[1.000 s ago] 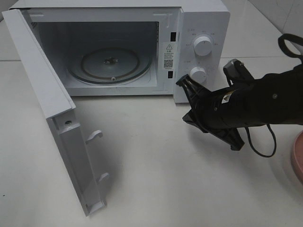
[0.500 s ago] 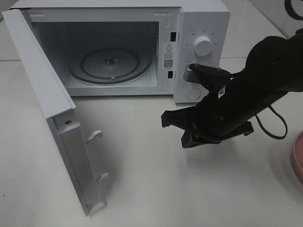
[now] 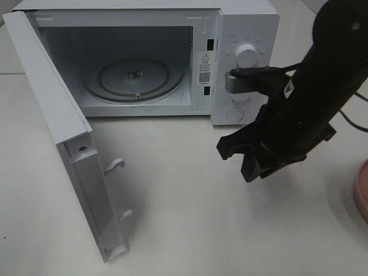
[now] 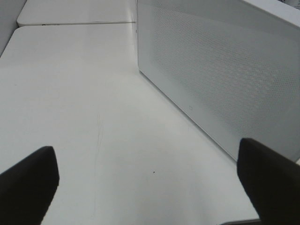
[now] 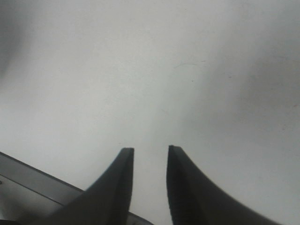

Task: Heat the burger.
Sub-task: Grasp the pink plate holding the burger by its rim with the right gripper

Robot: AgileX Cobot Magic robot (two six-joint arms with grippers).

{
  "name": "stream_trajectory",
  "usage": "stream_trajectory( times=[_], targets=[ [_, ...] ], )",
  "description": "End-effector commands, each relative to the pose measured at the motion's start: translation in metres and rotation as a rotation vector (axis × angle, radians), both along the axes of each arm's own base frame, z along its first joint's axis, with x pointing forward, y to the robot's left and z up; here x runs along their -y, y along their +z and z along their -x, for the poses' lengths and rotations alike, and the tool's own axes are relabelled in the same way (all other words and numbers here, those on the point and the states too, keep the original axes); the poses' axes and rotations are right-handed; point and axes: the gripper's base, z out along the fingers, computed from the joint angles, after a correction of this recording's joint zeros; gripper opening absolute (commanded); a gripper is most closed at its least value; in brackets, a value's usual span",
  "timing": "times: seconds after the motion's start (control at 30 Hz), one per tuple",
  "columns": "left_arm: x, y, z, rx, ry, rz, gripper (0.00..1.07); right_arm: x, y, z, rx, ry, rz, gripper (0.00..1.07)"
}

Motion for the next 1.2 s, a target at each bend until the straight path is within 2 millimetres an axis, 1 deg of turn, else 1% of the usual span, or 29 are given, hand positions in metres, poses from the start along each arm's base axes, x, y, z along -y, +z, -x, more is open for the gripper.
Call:
stream_trajectory(
  times=[0.03, 0.07, 0.1, 0.13, 0.17, 0.2, 0.23, 0.27, 0.3, 0.33, 0.37, 0.4, 0.47, 0.5, 0.6, 0.67, 0.7, 0.77, 0.8, 0.87, 0.9, 0.97, 1.0, 1.03, 1.07, 1.13, 1.2],
  targets=[
    [0.001, 0.000, 0.003, 0.033, -0.001, 0.003, 0.98, 0.014, 0.018, 0.001, 0.048, -0.006, 0.020, 0.53],
    [0.001, 0.000, 0.003, 0.033, -0.001, 0.003, 0.98, 0.014, 0.018, 0.001, 0.048, -0.006, 0.020, 0.53],
    [0.001, 0.000, 0.003, 0.033, -0.001, 0.003, 0.98, 0.024, 0.027, 0.003, 0.078, -0.006, 0.044, 0.70],
    [0.001, 0.000, 0.003, 0.033, -0.001, 0.003, 0.98, 0.034, 0.033, 0.004, 0.096, -0.007, 0.082, 0.79],
    [0.001, 0.000, 0.003, 0.033, -0.001, 0.003, 0.98, 0.034, 0.033, 0.004, 0.096, -0.007, 0.082, 0.79],
    [0.001, 0.000, 0.003, 0.033, -0.001, 0.003, 0.98, 0.038, 0.035, 0.005, 0.091, -0.007, 0.103, 0.93],
    [0.001, 0.000, 0.003, 0.033, -0.001, 0.003, 0.98, 0.038, 0.035, 0.005, 0.091, -0.007, 0.103, 0.93],
    [0.001, 0.000, 0.003, 0.033, -0.001, 0.003, 0.98, 0.049, 0.037, 0.006, 0.075, -0.013, 0.153, 1.02],
    [0.001, 0.000, 0.003, 0.033, -0.001, 0.003, 0.98, 0.059, 0.036, 0.006, 0.042, -0.025, 0.194, 1.03],
    [0.001, 0.000, 0.003, 0.033, -0.001, 0.003, 0.98, 0.059, 0.036, 0.006, 0.042, -0.025, 0.194, 1.03],
    [0.001, 0.000, 0.003, 0.033, -0.001, 0.003, 0.98, 0.064, 0.036, 0.006, 0.027, -0.035, 0.211, 1.02],
    [0.001, 0.000, 0.003, 0.033, -0.001, 0.003, 0.98, 0.073, 0.036, 0.006, -0.003, -0.060, 0.232, 1.01],
    [0.001, 0.000, 0.003, 0.033, -0.001, 0.003, 0.98, 0.077, 0.036, 0.006, -0.013, -0.067, 0.238, 1.01],
    [0.001, 0.000, 0.003, 0.033, -0.001, 0.003, 0.98, 0.083, 0.035, 0.005, -0.025, -0.085, 0.242, 1.00],
    [0.001, 0.000, 0.003, 0.033, -0.001, 0.003, 0.98, 0.087, 0.035, 0.004, -0.026, -0.093, 0.243, 1.00],
    [0.001, 0.000, 0.003, 0.033, -0.001, 0.003, 0.98, 0.095, 0.033, 0.003, -0.036, -0.116, 0.247, 0.99],
    [0.001, 0.000, 0.003, 0.033, -0.001, 0.003, 0.98, 0.095, 0.033, 0.003, -0.036, -0.116, 0.247, 0.99],
    [0.001, 0.000, 0.003, 0.033, -0.001, 0.003, 0.98, 0.109, 0.023, 0.006, -0.062, -0.155, 0.256, 0.98],
    [0.001, 0.000, 0.003, 0.033, -0.001, 0.003, 0.98, 0.109, 0.023, 0.006, -0.062, -0.155, 0.256, 0.98],
    [0.001, 0.000, 0.003, 0.033, -0.001, 0.003, 0.98, 0.120, 0.011, 0.010, -0.074, -0.187, 0.265, 0.97],
    [0.001, 0.000, 0.003, 0.033, -0.001, 0.003, 0.98, 0.120, 0.011, 0.010, -0.074, -0.187, 0.265, 0.97],
    [0.001, 0.000, 0.003, 0.033, -0.001, 0.003, 0.98, 0.130, 0.001, 0.013, -0.075, -0.219, 0.267, 0.96],
    [0.001, 0.000, 0.003, 0.033, -0.001, 0.003, 0.98, 0.130, 0.001, 0.013, -0.075, -0.219, 0.267, 0.96],
    [0.001, 0.000, 0.003, 0.033, -0.001, 0.003, 0.98, 0.136, -0.006, 0.015, -0.070, -0.239, 0.263, 0.95],
    [0.001, 0.000, 0.003, 0.033, -0.001, 0.003, 0.98, 0.136, -0.006, 0.015, -0.070, -0.239, 0.263, 0.95],
    [0.001, 0.000, 0.003, 0.033, -0.001, 0.003, 0.98, 0.143, -0.013, 0.017, -0.058, -0.275, 0.254, 0.95],
    [0.001, 0.000, 0.003, 0.033, -0.001, 0.003, 0.98, 0.146, -0.014, 0.017, -0.053, -0.287, 0.251, 0.95]
  ],
)
